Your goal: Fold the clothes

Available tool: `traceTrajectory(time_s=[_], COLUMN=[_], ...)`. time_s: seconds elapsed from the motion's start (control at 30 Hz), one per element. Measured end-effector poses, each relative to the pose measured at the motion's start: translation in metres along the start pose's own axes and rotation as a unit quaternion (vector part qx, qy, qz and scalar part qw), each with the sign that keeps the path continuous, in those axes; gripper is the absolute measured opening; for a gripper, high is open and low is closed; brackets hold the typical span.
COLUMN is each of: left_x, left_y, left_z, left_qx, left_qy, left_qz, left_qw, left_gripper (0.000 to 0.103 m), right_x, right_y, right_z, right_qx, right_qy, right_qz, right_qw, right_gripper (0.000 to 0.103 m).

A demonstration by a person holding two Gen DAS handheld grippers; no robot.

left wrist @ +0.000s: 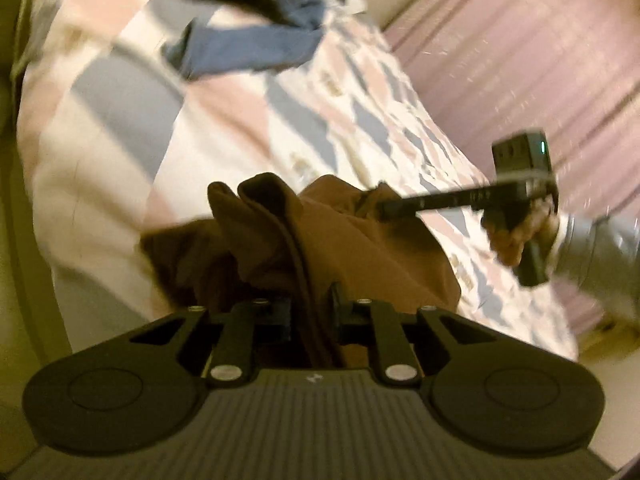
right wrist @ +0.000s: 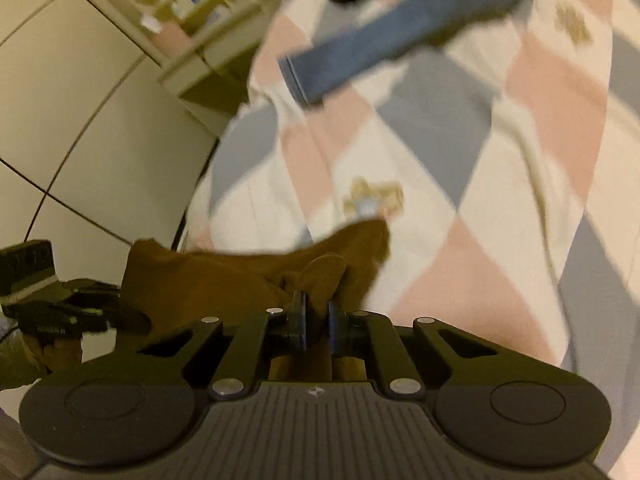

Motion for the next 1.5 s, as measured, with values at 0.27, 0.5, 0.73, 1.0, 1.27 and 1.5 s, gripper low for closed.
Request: traceTrajectory(time_s=[0.27, 0.5, 0.73, 1.0, 1.27, 1.5], left_x=[0.002, 0.016, 0.013, 0.015, 0.009, 0.018], left_y=[0.012, 0.025, -0.005, 0.008, 0.01, 0.029], left_z=[0.004, 0.012, -0.001, 0.009, 0.004, 0.015], left_qx=[-0.004, -0.001, -0.019, -0.029, -0.084, -0.097], left_qy=[0.004, 0.001, -0.019, -0.016, -0.045, -0.004], left_qz=[0.006, -0.064, 0.022, -0.015, 0.013, 0.012], left_qw=[1.0, 0.998, 0.9994, 0.9993, 0.9954, 0.9952], left_gripper=[0.015, 0.023, 0.015, 0.017, 0.013, 0.02], right_x=[-0.003, -0.001, 0.004, 0.008, -0.017, -0.016], right_y=[0.005, -0.006, 0.018, 0.016, 0.011, -0.027], right_z=[0.012, 0.025, -0.001, 0.019, 0.017, 0.061], right_qx=[0.05, 0.051, 0.05, 0.072, 0.075, 0.118], right_qy=[0.025, 0.001, -0.025, -0.019, -0.067, -0.062], right_qz=[-0.027, 0.007, -0.029, -0.055, -0.027, 0.083], right_qw=[0.998, 0.999, 0.998, 0.996, 0.995, 0.988], right_gripper=[0.023, 0.01, 0.01, 0.005, 0.004, 0.043])
Point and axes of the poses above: each gripper's, at about its wrist camera, not at the fingertips, and z roughly the way its jaws point, y to its left, x to its underside, the point moved 3 cm from there along z, roughly the way its jaws point, and after that the axes turned 15 degrees about z, right-handed, at the moved point
